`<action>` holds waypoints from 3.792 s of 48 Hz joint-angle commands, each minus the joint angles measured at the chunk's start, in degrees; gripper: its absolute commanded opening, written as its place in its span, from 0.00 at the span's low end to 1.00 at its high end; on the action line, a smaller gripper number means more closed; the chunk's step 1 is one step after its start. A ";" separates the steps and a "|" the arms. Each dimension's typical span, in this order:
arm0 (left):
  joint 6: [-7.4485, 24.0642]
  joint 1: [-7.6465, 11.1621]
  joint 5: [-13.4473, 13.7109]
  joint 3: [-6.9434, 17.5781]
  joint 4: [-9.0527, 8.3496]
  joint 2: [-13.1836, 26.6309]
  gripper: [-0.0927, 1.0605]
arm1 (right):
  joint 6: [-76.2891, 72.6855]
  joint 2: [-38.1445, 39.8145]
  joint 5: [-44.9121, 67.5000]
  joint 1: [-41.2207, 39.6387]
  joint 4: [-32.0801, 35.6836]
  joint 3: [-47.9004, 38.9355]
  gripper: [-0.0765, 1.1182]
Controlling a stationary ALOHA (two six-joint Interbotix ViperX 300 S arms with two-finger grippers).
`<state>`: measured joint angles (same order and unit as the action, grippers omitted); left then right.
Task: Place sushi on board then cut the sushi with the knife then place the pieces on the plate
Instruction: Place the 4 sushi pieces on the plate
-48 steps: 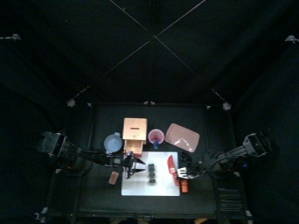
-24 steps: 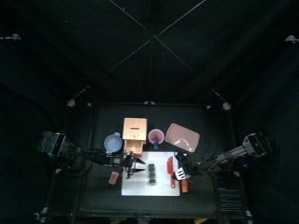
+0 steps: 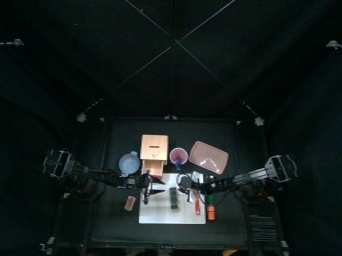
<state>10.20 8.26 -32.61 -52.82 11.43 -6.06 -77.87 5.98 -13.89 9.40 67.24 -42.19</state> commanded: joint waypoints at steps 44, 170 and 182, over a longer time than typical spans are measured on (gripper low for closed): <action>0.00 -1.05 -0.62 0.26 3.16 -2.46 0.74 | 10.63 -7.73 9.67 -6.42 -2.11 3.16 0.75; -0.18 -1.41 -0.62 -1.58 6.68 -2.37 0.74 | 10.63 -8.88 8.88 -5.10 -5.01 4.66 0.74; -0.18 -1.41 -0.62 -1.67 6.68 -2.20 0.74 | 10.63 -8.88 8.88 -5.19 -5.19 4.57 0.74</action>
<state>10.11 6.94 -32.61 -55.02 18.11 -7.65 -67.24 -4.83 -5.19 4.48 62.14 -38.41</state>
